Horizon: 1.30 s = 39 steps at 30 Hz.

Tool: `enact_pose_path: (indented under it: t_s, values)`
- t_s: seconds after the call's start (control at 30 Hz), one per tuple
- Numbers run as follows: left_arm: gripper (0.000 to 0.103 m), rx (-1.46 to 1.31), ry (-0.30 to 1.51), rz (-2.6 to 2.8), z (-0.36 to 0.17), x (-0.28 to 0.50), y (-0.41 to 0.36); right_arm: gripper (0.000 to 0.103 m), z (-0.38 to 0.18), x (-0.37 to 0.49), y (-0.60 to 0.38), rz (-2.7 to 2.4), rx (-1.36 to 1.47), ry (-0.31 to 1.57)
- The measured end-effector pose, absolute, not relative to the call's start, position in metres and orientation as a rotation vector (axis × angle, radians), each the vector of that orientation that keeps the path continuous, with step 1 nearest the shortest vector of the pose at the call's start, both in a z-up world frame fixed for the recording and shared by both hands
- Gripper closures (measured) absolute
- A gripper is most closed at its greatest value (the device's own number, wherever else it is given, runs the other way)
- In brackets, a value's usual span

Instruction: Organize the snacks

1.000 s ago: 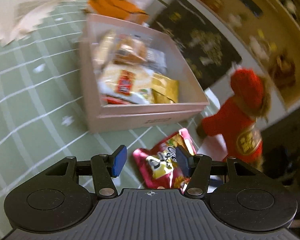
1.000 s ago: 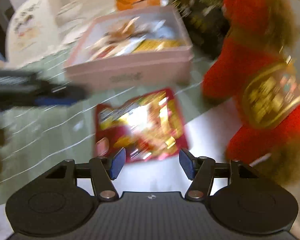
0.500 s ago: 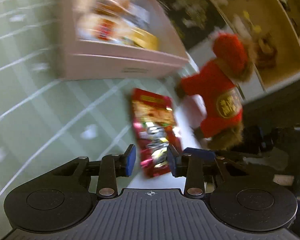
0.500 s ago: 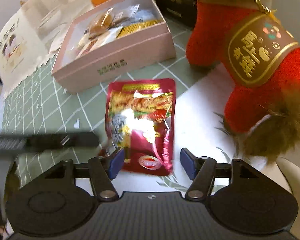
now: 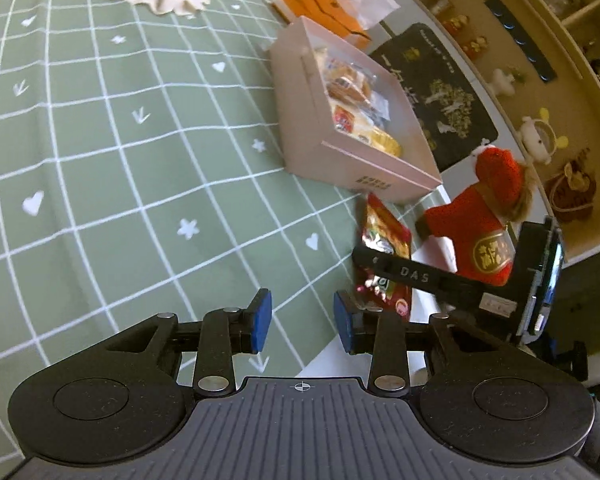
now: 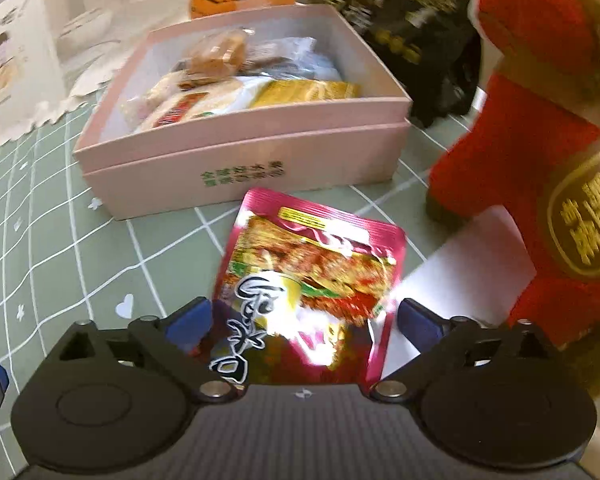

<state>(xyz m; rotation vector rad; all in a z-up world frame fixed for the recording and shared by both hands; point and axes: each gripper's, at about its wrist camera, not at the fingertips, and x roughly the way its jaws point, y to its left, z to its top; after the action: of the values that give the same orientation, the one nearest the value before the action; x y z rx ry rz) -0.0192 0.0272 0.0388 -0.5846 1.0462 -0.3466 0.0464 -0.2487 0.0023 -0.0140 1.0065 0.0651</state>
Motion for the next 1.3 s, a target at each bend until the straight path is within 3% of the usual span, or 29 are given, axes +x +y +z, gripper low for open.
enact_pose_path:
  t_s: [0.03,0.1,0.2,0.4,0.73,0.83,0.87,0.9,1.0,1.1,1.3]
  values:
    - [0.065,-0.586,1.05,-0.347,0.038,-0.021,0.029,0.017,0.005,0.044,-0.249,0.078,-0.03,0.998]
    - [0.065,-0.585,1.059,-0.353,0.037,-0.021,0.03,0.045,0.014,0.035,-0.246,0.111,-0.086,0.981]
    - [0.065,-0.579,1.069,-0.368,0.036,-0.018,0.025,0.062,0.031,0.016,-0.245,0.161,-0.137,0.942]
    - [0.065,-0.566,1.087,-0.424,0.035,-0.006,0.007,0.07,0.06,0.002,-0.268,0.175,-0.068,0.92]
    - [0.065,-0.533,1.085,-0.437,0.042,0.0,-0.004,0.07,0.188,0.026,-0.265,0.225,-0.11,0.536]
    - [0.065,-0.495,1.063,-0.414,0.047,0.0,-0.006,0.059,0.195,0.067,-0.252,0.278,-0.148,0.496]
    - [0.065,-0.471,1.049,-0.399,0.048,0.001,-0.007,0.045,0.191,0.079,-0.248,0.279,-0.15,0.513]
    - [0.065,-0.438,1.03,-0.382,0.05,0.001,-0.008,0.039,0.185,0.088,-0.246,0.268,-0.146,0.524]
    - [0.065,-0.309,0.947,-0.328,0.048,-0.001,-0.014,0.038,0.159,0.088,-0.24,0.258,-0.136,0.554]
    - [0.065,-0.187,0.873,-0.256,0.038,-0.002,-0.018,0.031,0.113,0.071,-0.237,0.26,-0.076,0.629]
    - [0.065,-0.1,0.787,-0.198,0.014,0.009,-0.02,0.031,0.021,0.047,-0.226,0.204,-0.036,0.841]
